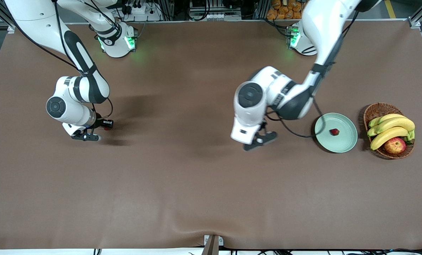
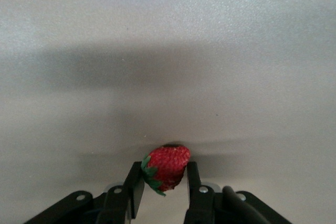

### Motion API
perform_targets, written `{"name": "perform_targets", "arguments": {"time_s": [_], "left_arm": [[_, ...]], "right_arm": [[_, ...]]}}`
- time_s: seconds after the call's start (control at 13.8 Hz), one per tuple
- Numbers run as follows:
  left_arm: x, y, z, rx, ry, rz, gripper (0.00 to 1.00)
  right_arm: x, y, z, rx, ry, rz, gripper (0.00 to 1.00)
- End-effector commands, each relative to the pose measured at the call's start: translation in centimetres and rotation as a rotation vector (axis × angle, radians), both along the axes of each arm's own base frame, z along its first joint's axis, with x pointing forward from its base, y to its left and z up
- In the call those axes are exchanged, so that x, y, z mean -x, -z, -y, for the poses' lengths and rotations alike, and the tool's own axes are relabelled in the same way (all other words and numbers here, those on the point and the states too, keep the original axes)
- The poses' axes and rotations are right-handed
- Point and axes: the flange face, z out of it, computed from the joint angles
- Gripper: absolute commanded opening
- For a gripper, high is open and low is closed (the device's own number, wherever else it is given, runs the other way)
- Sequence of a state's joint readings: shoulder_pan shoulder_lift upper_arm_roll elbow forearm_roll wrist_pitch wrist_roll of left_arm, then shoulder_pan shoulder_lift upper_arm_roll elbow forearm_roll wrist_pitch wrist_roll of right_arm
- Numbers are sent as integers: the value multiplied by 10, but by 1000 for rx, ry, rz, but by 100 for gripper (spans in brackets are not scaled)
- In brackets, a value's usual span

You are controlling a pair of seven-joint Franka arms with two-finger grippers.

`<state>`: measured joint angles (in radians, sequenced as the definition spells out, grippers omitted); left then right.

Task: Collect all strawberries into plate
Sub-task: 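Carry the strawberry onto the plate and open the left gripper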

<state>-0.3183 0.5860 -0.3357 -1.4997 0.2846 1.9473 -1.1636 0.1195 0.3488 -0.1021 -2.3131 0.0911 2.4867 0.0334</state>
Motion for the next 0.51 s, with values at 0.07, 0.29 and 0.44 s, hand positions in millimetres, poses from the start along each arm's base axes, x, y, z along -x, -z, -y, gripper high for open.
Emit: {"name": "perform_targets", "arguments": {"time_s": [0.07,0.29,0.44], "left_arm": [[-10,7,-76,-36,-116,-64,2],[-21,10,-133,-51,-156,-86,2],[-28,16,-174,-55,-156,-112,2]], "right_arm": [[1,-1,-3,3,-10,21,19],[-2,-11,-8,0,-17,23,16],[-13,-26,-11,-6,-21,9,16]]}}
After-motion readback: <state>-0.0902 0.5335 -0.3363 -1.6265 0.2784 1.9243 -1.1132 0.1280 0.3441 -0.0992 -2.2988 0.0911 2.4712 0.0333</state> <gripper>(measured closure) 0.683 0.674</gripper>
